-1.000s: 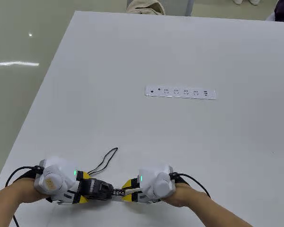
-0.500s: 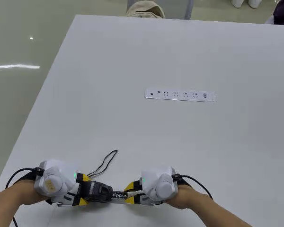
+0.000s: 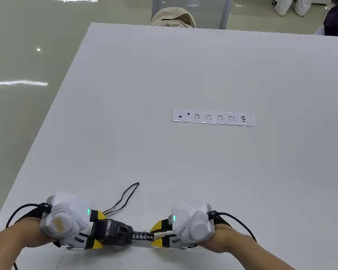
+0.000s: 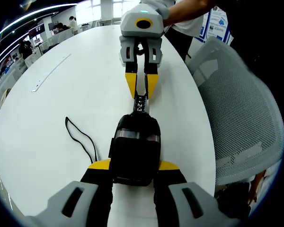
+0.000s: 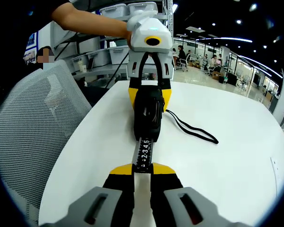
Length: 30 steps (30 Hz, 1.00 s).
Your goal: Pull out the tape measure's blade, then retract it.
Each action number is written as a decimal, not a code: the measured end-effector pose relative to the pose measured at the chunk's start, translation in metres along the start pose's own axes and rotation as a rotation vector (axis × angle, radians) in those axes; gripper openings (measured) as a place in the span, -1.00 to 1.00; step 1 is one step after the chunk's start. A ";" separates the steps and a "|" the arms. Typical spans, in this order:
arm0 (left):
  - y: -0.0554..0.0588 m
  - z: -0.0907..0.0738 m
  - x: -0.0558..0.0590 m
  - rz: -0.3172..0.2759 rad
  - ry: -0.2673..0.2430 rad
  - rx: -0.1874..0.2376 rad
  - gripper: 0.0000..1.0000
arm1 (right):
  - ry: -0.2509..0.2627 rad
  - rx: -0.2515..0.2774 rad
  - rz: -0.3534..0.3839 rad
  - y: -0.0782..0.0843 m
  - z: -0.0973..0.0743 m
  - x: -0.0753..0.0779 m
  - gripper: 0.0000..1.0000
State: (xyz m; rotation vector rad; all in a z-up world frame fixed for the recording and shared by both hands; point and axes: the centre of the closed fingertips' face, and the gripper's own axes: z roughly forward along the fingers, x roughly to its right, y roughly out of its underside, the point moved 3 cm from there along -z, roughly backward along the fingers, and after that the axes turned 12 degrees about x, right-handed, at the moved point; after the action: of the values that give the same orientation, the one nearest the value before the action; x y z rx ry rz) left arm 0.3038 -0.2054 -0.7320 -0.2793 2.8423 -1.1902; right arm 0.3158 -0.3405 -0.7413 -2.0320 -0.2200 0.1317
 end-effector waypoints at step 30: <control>0.000 0.000 0.000 -0.005 0.002 0.002 -0.42 | -0.006 0.001 0.043 0.008 -0.017 0.000 -0.82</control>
State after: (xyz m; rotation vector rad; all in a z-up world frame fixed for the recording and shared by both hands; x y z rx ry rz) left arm 0.3034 -0.2060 -0.7319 -0.2862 2.8440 -1.1946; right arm 0.3202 -0.3585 -0.7412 -2.0360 -0.1803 0.1650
